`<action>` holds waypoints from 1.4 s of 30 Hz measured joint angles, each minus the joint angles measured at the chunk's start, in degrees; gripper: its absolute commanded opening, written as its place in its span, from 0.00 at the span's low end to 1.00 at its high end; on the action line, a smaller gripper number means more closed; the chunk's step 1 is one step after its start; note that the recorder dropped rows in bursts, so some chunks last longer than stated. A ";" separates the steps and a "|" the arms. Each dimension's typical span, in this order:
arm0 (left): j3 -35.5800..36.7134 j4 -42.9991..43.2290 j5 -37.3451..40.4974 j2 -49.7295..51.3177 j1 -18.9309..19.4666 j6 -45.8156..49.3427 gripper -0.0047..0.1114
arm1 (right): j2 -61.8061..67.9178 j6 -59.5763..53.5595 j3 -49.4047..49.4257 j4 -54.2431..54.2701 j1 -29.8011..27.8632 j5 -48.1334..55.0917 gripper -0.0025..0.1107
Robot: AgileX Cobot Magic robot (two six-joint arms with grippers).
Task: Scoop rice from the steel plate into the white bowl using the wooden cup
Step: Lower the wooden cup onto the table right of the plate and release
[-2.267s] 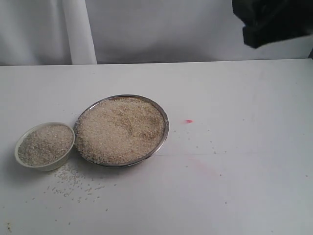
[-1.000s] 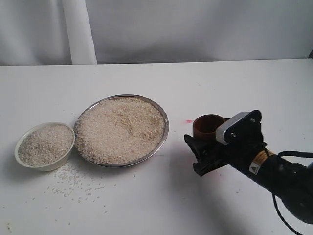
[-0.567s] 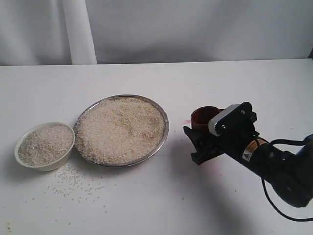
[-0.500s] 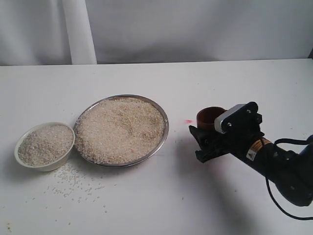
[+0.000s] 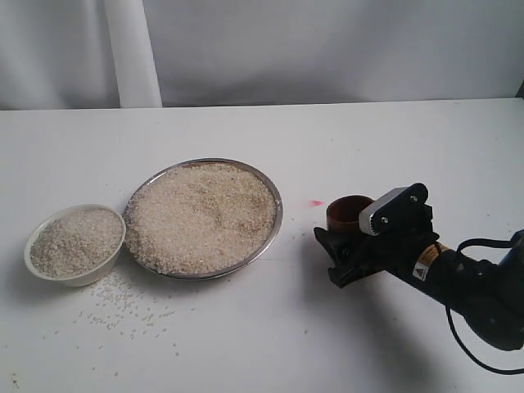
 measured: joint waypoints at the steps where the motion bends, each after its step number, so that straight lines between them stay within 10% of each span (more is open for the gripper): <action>1: 0.00 0.00 0.00 0.00 0.00 0.00 0.04 | 0.00 0.00 0.00 -0.11 0.00 0.08 0.04; 11: 0.00 0.00 0.00 0.00 0.00 0.00 0.04 | 0.00 -0.69 -0.01 -0.61 0.00 0.08 0.56; 27: 0.00 0.00 0.00 0.00 0.00 0.00 0.04 | 0.00 -0.19 -0.01 1.23 0.00 -0.95 0.86; 42: 0.00 0.00 0.00 0.00 0.00 0.00 0.04 | -21.86 -5.67 11.62 5.26 0.00 -3.86 0.86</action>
